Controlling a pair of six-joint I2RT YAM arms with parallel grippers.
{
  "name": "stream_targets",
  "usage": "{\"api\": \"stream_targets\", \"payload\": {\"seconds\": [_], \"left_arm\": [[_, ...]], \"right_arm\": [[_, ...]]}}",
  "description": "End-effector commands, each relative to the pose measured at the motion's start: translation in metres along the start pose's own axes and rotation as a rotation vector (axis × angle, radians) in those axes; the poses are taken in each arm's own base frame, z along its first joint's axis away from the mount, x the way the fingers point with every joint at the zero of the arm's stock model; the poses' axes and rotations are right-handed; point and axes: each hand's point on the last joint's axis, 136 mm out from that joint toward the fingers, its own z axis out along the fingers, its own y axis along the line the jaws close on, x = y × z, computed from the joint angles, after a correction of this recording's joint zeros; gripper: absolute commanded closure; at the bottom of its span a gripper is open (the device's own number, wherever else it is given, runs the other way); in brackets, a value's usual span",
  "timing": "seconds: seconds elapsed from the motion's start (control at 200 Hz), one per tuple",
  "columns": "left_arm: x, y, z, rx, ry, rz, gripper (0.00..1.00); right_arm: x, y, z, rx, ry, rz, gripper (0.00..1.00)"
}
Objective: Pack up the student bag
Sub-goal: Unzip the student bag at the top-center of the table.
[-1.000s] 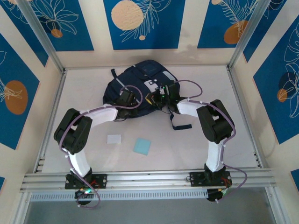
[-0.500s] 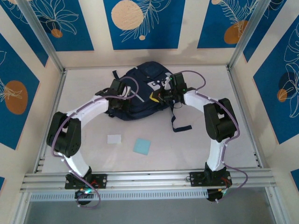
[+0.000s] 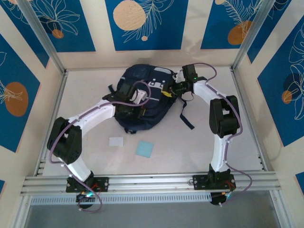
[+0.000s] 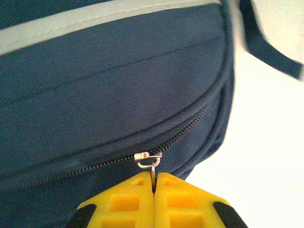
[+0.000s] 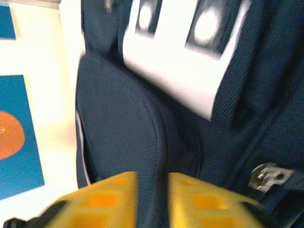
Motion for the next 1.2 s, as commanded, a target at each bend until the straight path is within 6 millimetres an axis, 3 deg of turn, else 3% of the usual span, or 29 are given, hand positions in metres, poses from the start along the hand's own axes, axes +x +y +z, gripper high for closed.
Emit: {"api": "stream_targets", "payload": {"seconds": [0.0, 0.105, 0.23, 0.385, 0.515, 0.585, 0.685, 0.715, 0.89, 1.195], "left_arm": [[-0.006, -0.047, 0.004, 0.175, 0.031, -0.024, 1.0], [-0.028, -0.052, 0.014, 0.193, 0.013, -0.029, 1.0], [-0.048, -0.058, 0.024, 0.225, -0.011, -0.036, 1.0], [-0.058, -0.062, 0.026, 0.246, -0.03, -0.039, 1.0], [-0.055, -0.065, 0.025, 0.261, -0.027, -0.043, 1.0], [-0.051, -0.065, 0.025, 0.262, -0.026, -0.049, 1.0], [-0.042, -0.062, 0.025, 0.251, -0.012, -0.055, 1.0], [-0.036, -0.059, 0.025, 0.237, 0.0, -0.054, 1.0], [0.006, -0.019, 0.012, 0.024, 0.112, -0.074, 1.0], [0.054, 0.06, -0.037, -0.211, 0.233, -0.144, 1.0]], "right_arm": [[-0.013, 0.015, -0.028, 0.001, -0.126, -0.03, 0.49], [0.005, 0.009, -0.046, 0.021, -0.147, 0.031, 0.37], [0.033, -0.001, -0.06, 0.017, -0.154, 0.12, 0.36], [0.066, -0.01, -0.053, -0.016, -0.111, 0.215, 0.38], [0.078, -0.005, -0.034, -0.042, -0.074, 0.231, 0.42], [0.08, 0.002, -0.021, -0.06, -0.055, 0.22, 0.51], [0.077, 0.008, -0.007, -0.08, -0.039, 0.21, 0.88], [0.076, 0.005, -0.006, -0.076, -0.046, 0.212, 1.0], [0.066, -0.014, -0.017, -0.031, -0.123, 0.22, 1.0], [0.058, -0.008, -0.033, -0.018, -0.121, 0.119, 1.0]]}}
